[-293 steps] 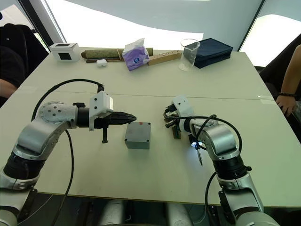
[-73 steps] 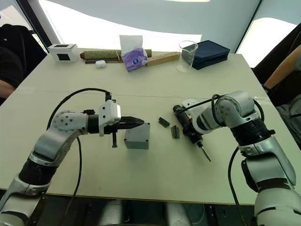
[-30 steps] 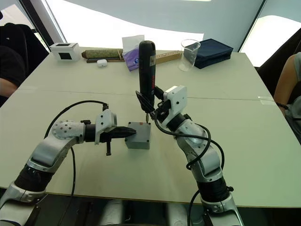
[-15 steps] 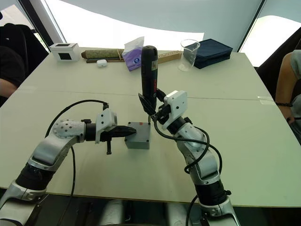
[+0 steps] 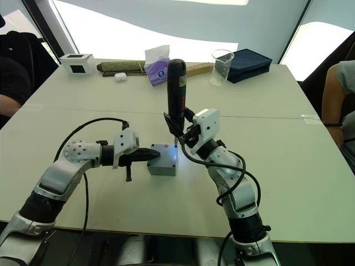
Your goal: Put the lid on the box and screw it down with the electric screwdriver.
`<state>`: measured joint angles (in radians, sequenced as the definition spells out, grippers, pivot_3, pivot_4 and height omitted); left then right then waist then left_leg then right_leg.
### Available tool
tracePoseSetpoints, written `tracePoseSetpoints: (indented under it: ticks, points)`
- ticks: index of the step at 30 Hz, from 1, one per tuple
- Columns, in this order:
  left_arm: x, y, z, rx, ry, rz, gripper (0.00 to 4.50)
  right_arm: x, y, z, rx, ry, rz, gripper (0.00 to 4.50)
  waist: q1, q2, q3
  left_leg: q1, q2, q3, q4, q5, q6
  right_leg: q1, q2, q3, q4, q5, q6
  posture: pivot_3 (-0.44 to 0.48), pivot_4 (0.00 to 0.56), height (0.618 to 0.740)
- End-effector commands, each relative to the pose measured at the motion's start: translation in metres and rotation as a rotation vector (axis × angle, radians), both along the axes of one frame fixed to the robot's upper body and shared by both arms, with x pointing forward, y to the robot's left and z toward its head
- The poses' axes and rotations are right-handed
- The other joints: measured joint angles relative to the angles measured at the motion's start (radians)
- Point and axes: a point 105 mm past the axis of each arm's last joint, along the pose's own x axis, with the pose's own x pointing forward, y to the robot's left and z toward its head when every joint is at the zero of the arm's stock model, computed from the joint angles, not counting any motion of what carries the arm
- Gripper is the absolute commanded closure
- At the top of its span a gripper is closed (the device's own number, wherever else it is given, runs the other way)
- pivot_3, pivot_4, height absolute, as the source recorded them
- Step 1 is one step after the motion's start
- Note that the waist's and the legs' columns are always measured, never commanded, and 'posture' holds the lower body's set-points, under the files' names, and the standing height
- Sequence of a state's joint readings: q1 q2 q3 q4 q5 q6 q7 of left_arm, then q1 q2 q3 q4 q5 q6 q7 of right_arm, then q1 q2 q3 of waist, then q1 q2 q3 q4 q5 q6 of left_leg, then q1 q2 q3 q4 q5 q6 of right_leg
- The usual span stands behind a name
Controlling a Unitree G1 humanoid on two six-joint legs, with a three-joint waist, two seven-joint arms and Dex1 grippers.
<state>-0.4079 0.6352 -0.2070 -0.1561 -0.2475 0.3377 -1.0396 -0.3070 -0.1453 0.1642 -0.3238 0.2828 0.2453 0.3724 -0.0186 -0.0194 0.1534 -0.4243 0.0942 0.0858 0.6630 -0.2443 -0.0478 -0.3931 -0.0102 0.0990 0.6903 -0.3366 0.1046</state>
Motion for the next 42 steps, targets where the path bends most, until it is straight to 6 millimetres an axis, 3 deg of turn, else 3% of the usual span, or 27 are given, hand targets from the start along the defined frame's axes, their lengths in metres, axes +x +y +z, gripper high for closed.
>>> tracePoseSetpoints:
  ticks: [1,10,24,30,33,36,39,42]
  points:
    - [0.000,0.000,-0.013,0.039,0.026,0.012,4.50,0.001,0.003,-0.037,-0.115,0.122,0.007,2.64,0.001,0.000,-0.002,0.000,0.000,0.000,0.000,0.000,0.000,0.000,0.000,0.000,0.000,0.000,0.000,0.000,0.150,0.721]
    - [-0.001,-0.001,-0.017,0.057,0.031,0.005,4.50,0.000,0.001,-0.050,-0.164,0.149,-0.005,2.64,0.001,-0.001,-0.015,0.005,0.000,0.000,-0.001,-0.001,0.001,0.005,0.000,0.000,-0.002,0.000,0.000,0.000,0.150,0.721]
    - [-0.001,-0.005,-0.018,0.044,0.026,0.000,4.50,0.003,-0.003,-0.038,-0.172,0.099,-0.025,2.64,0.002,-0.001,-0.016,0.005,0.000,0.000,-0.001,-0.001,0.002,0.006,0.000,0.000,-0.003,0.000,-0.001,0.000,0.150,0.721]
    - [-0.003,-0.008,-0.017,0.032,0.015,-0.009,4.50,0.004,-0.007,-0.005,-0.095,0.025,-0.042,2.64,0.004,-0.001,-0.015,0.005,0.000,0.000,-0.001,-0.001,0.002,0.006,0.000,0.000,-0.003,-0.001,-0.002,0.000,0.150,0.721]
    - [-0.003,-0.010,-0.011,0.017,-0.009,-0.019,4.50,0.001,-0.009,0.044,0.003,-0.061,-0.051,2.64,0.003,0.000,-0.015,0.004,0.000,0.000,-0.001,-0.001,0.002,0.005,-0.001,0.000,-0.003,-0.001,-0.002,0.000,0.150,0.721]
    - [-0.005,-0.015,-0.003,-0.005,-0.039,-0.032,4.50,0.003,-0.020,0.076,0.045,-0.072,-0.089,2.64,0.005,0.001,-0.013,-0.001,0.000,0.000,-0.001,-0.001,0.002,0.000,-0.001,0.000,-0.003,0.000,-0.001,0.000,0.150,0.721]
    - [-0.007,-0.020,0.007,-0.036,-0.069,-0.045,4.50,0.010,-0.033,0.091,0.058,0.005,-0.134,2.64,0.004,0.002,-0.011,-0.004,0.000,0.001,-0.001,-0.001,0.002,-0.003,-0.001,0.000,-0.003,0.000,0.000,0.000,0.150,0.721]
    - [-0.011,-0.026,0.022,-0.081,-0.093,-0.074,4.50,0.020,-0.053,0.085,-0.074,0.156,-0.230,2.64,0.005,0.002,-0.010,-0.005,0.000,0.000,-0.002,-0.001,0.002,-0.005,-0.001,0.000,-0.003,0.000,0.000,0.000,0.150,0.721]
